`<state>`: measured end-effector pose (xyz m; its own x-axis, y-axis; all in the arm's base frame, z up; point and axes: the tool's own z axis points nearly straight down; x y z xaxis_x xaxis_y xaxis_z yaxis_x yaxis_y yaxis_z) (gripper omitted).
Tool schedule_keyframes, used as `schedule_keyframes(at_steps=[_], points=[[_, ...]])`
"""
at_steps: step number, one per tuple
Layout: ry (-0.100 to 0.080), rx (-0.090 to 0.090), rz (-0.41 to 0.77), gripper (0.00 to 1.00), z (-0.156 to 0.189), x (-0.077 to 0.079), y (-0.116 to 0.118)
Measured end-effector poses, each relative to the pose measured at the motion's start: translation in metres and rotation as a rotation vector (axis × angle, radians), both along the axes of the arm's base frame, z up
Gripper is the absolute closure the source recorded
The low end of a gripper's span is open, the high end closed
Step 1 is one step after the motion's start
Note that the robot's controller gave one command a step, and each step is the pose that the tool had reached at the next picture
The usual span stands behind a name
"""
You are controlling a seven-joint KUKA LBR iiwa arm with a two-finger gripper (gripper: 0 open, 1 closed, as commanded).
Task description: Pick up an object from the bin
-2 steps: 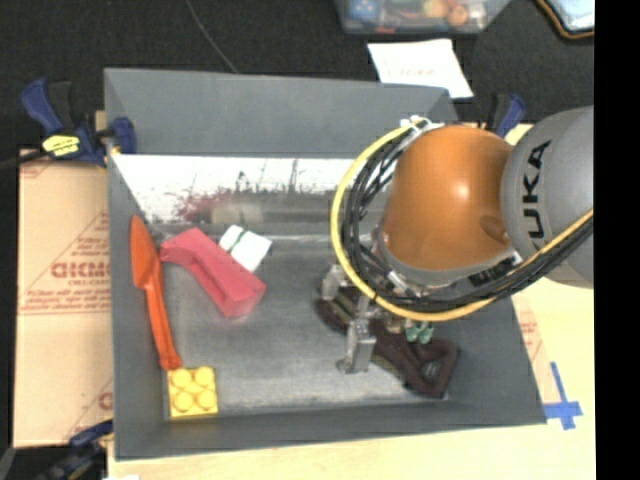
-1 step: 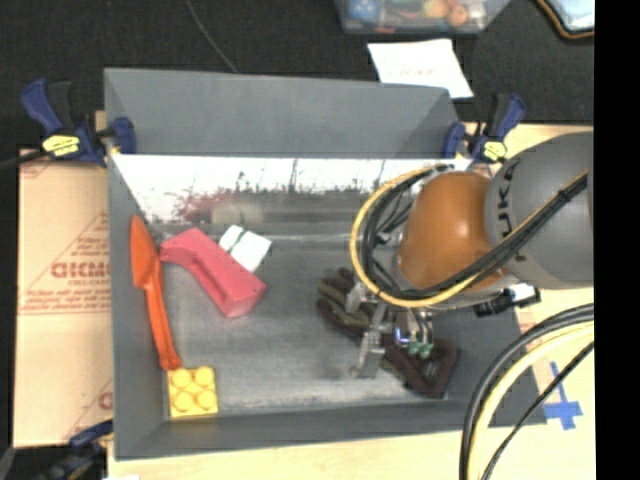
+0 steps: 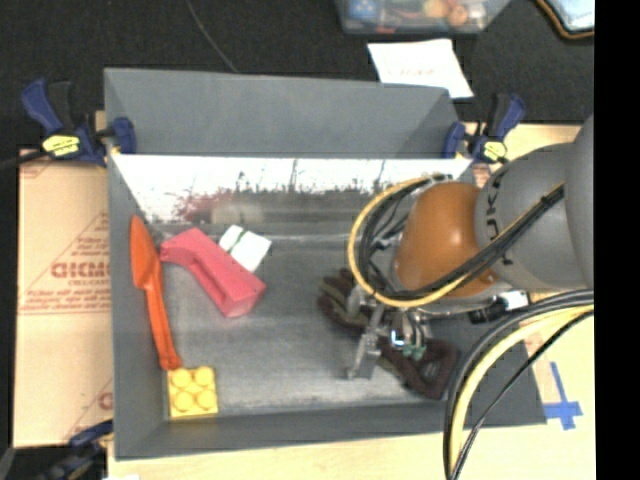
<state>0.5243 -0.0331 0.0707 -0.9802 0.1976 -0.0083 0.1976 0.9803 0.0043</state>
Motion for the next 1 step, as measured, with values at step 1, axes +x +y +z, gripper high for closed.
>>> schedule_keyframes(at_steps=[1], points=[[0.004, 0.000, -0.135, 0.00, 0.0005, -0.0126, -0.0011]])
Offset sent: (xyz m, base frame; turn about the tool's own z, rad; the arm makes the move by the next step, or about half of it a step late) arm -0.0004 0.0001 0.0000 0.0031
